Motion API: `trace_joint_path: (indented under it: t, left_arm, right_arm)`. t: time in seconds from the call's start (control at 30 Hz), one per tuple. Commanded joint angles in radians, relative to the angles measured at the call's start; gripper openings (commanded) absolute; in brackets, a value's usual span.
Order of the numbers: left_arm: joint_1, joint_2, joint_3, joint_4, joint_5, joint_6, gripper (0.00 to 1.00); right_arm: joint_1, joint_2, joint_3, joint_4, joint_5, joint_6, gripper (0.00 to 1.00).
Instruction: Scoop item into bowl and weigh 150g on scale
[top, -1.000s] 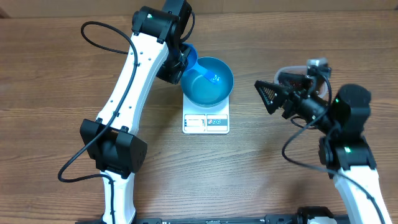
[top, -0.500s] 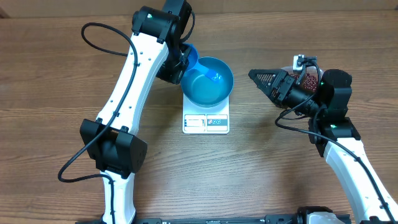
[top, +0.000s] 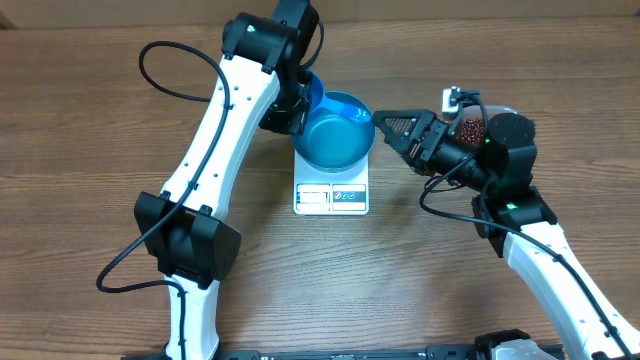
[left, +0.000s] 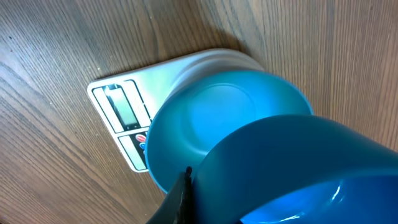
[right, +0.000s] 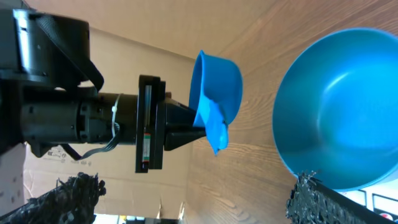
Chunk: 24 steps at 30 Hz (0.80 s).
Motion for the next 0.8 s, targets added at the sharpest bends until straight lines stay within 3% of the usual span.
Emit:
trace_joint_path:
  t: [0.0,0.13,0.37,0.77]
  left_arm:
    - [-0.018,-0.042,0.028,0.000,0.003,-0.040,0.04]
    - [-0.027,-0.042,0.028,0.003,-0.006,-0.002,0.04]
    - [-0.027,-0.042,0.028,0.026,-0.005,0.172,0.04]
    - [-0.057,-0.042,0.028,0.077,-0.005,0.347,0.04]
  right_arm:
    - [0.040,-0.004,0.019,0.007,0.079,0.015,1.00]
    - [0.050,-0.004,0.019,0.006,0.083,-0.005,1.00]
    - [0.051,-0.004,0.019,0.002,0.029,-0.113,1.00]
    - [0.051,-0.004,0.019,0.003,0.022,-0.128,1.00]
